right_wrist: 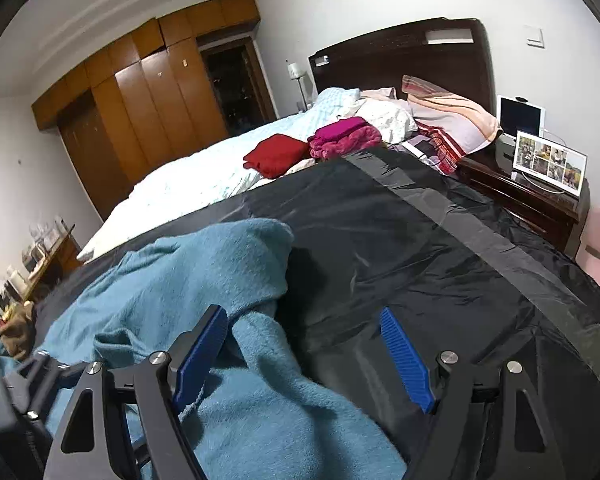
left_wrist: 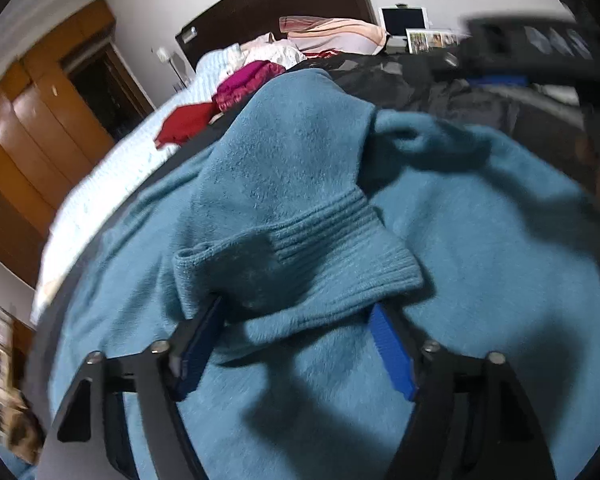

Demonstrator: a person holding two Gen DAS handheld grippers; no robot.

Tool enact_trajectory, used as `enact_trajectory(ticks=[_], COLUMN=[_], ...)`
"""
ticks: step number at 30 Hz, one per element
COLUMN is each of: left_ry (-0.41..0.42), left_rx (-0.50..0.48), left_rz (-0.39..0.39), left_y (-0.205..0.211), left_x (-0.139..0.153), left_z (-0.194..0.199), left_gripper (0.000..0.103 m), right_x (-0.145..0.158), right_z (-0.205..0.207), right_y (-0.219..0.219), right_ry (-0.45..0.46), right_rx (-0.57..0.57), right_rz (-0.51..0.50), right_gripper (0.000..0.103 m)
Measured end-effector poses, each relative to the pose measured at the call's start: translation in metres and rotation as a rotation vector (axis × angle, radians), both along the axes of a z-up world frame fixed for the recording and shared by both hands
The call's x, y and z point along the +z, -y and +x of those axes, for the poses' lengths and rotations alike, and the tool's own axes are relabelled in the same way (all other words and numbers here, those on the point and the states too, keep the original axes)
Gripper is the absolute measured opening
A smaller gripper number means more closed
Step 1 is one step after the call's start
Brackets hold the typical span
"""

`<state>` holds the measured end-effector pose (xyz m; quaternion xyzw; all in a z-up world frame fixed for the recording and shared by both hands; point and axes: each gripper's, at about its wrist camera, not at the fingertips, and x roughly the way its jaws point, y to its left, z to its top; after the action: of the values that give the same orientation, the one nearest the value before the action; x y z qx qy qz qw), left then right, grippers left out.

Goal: Fold clothes
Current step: 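Lay the sleeve across the sweater body and open the right gripper, then grasp the sleeve cuff with the left gripper and lift it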

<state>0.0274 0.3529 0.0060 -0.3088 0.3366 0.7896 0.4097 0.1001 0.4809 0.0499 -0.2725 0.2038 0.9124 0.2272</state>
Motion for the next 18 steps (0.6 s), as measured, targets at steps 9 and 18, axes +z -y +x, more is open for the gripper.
enact_trajectory(ticks=[9, 18], left_ry=[0.1, 0.081], left_rx=[0.145, 0.433], left_rz=[0.258, 0.754], left_y=[0.02, 0.169], left_x=[0.06, 0.172], left_z=[-0.037, -0.087], left_gripper=[0.009, 0.009], right_x=[-0.007, -0.022], right_z=[-0.006, -0.025], right_y=[0.009, 0.029], right_ry=[0.033, 0.138], right_rx=[0.059, 0.129], right_rz=[-0.017, 0.045], right_gripper=[0.081, 0.081])
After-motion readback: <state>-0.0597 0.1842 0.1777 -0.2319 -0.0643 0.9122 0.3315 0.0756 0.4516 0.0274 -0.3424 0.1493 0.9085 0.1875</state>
